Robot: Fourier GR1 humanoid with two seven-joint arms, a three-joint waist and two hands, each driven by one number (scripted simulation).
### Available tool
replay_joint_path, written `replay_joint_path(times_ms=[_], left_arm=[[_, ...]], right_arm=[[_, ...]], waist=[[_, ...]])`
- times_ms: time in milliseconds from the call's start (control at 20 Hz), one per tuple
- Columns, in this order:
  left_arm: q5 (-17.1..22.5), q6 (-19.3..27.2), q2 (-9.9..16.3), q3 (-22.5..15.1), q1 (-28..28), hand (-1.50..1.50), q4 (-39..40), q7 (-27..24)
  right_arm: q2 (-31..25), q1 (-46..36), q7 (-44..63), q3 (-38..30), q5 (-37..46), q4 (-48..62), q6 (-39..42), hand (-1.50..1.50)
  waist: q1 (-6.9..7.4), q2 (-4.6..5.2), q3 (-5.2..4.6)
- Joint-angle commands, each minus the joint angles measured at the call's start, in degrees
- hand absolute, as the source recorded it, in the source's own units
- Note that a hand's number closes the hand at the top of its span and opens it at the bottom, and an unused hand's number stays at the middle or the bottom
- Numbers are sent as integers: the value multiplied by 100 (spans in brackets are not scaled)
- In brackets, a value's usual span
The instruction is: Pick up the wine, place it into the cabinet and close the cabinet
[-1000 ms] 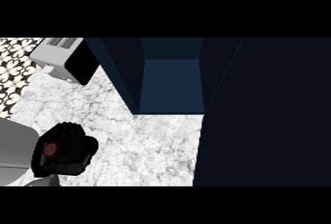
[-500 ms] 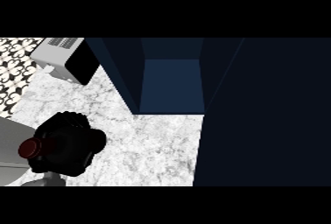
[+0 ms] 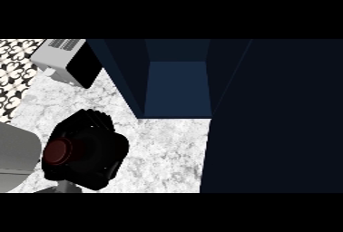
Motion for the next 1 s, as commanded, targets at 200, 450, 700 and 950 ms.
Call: replay_joint_path(times_ms=[200,450,700,950], left_arm=[[44,1615,-40,-1625,-497,150,-803,871],[24,2311,-41,-1885,-1391,150,-346,1193],[-52,3073,-41,-2103,-1962,150,-241,1428],[-180,3630,-41,-2280,-2703,150,532,1241]], right_arm=[[118,163,12,190,-49,-459,-18,-150],[-109,-9,560,-152,-452,-737,-31,-150],[-128,524,-297,-529,-825,-422,346,-150],[-206,472,215,-519,-820,-796,285,-150]], waist=[[-14,-1,-1],[-33,5,-2],[-29,9,2],[-65,9,0]])
